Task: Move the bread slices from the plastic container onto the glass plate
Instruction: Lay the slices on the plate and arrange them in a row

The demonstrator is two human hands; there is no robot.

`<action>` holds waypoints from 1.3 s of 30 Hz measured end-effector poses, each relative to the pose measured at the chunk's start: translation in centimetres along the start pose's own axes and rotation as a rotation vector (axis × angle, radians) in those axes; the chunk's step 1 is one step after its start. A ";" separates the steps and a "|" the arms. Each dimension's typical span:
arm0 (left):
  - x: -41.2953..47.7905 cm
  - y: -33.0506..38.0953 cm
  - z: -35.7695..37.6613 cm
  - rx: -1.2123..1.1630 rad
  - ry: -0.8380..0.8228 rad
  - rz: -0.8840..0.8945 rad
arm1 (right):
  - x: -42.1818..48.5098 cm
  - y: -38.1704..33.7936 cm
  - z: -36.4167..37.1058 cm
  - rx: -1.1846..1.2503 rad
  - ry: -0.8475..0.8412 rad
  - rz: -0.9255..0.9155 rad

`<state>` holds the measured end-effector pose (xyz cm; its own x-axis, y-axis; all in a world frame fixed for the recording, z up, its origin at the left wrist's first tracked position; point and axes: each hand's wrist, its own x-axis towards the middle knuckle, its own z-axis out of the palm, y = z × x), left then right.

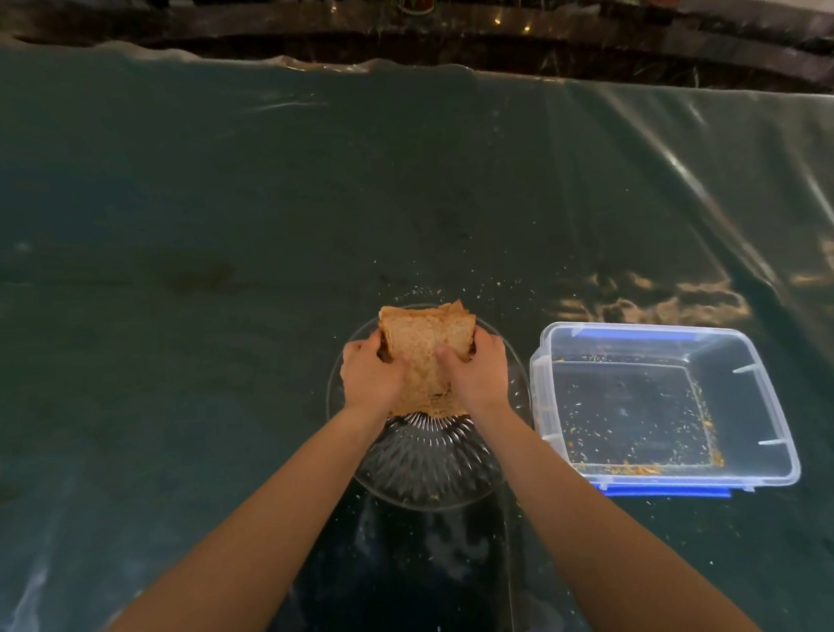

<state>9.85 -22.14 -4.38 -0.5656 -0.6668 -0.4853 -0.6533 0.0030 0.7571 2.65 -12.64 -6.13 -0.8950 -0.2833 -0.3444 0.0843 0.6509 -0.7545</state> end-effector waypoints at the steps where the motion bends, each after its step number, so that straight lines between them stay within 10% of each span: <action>1: 0.0 0.1 0.1 0.011 0.008 0.001 | -0.1 -0.1 0.1 0.005 0.013 -0.002; 39: -3.0 -1.6 0.9 0.139 0.138 0.033 | -3.7 1.6 0.5 -0.130 0.147 -0.167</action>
<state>12.10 -19.50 -4.50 -0.5202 -0.7601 -0.3894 -0.7039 0.1233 0.6995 6.35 -10.88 -6.31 -0.9466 -0.2953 -0.1293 -0.1184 0.6916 -0.7125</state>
